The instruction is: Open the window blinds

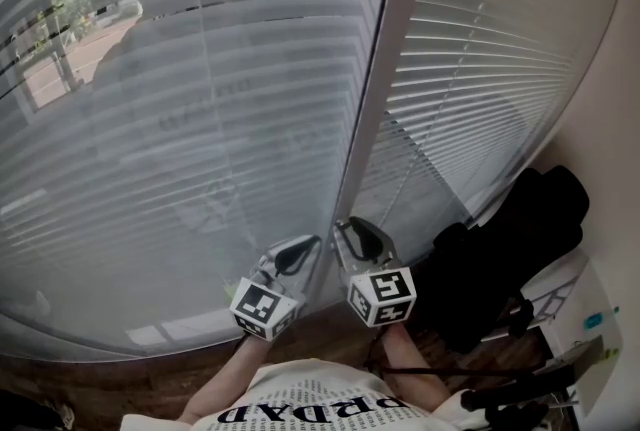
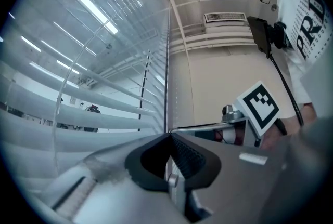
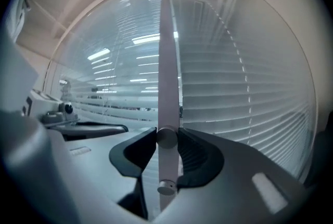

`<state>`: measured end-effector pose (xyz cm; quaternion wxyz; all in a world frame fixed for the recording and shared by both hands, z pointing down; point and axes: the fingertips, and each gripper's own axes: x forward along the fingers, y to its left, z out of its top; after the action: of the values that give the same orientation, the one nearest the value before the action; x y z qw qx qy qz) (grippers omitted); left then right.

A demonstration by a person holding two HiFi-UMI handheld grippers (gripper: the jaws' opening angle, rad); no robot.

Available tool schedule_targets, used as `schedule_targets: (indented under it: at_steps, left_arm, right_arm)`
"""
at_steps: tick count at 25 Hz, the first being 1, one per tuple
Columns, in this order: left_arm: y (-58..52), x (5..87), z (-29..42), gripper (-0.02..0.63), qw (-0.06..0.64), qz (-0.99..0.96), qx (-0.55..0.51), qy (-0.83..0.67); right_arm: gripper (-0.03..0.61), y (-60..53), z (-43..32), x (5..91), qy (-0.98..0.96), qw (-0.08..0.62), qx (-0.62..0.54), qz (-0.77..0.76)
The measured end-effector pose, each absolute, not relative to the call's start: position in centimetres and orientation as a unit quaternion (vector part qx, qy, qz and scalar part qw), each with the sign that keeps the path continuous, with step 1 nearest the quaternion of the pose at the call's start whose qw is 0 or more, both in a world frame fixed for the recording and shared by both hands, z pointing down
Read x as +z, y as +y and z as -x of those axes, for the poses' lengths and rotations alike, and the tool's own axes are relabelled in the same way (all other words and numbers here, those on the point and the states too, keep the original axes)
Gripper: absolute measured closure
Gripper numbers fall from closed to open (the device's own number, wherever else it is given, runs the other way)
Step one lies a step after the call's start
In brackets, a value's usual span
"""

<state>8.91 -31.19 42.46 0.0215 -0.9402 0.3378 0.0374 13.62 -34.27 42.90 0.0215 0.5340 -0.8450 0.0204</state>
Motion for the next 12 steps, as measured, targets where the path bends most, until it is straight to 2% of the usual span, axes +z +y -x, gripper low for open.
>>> schedule_targets:
  at_steps: [9, 12]
  left_arm:
    - [-31.1, 42.8, -9.2, 0.621, 0.016, 0.941, 0.038, 0.335]
    - [-31.3, 43.3, -9.1, 0.621, 0.015, 0.941, 0.034, 0.336]
  right_arm:
    - [0.434, -34.0, -12.2, 42.5, -0.804, 0.200, -0.198, -0.524]
    - [0.426, -34.0, -12.0, 42.6, -0.784, 0.232, -0.247, -0.521]
